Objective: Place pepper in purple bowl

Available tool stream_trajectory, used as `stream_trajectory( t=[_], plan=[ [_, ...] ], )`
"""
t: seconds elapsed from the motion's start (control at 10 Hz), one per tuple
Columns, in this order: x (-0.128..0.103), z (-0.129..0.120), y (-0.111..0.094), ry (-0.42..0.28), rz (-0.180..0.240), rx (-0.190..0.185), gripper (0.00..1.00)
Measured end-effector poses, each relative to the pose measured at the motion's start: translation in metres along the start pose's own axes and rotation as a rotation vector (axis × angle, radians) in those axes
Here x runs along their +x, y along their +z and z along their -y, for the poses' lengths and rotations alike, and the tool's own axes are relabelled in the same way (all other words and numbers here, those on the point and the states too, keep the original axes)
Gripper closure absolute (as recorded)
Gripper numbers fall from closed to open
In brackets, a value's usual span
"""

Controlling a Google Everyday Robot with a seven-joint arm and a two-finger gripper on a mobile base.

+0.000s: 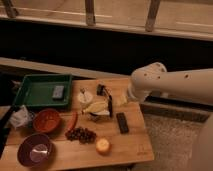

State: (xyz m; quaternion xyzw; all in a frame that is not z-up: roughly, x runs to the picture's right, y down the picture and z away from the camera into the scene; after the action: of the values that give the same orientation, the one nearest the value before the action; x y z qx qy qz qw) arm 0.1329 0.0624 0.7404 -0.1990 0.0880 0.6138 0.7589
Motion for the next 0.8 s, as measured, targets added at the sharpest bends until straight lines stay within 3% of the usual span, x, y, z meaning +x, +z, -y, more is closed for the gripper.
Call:
stream_trajectory(
  t=[0.5, 0.8],
  plan=[
    [-0.022, -0.065, 0.005, -0.127, -0.007, -0.048, 0.2],
    [-0.039, -0.125, 0.013, -0.24, -0.014, -0.095, 0.2]
  ],
)
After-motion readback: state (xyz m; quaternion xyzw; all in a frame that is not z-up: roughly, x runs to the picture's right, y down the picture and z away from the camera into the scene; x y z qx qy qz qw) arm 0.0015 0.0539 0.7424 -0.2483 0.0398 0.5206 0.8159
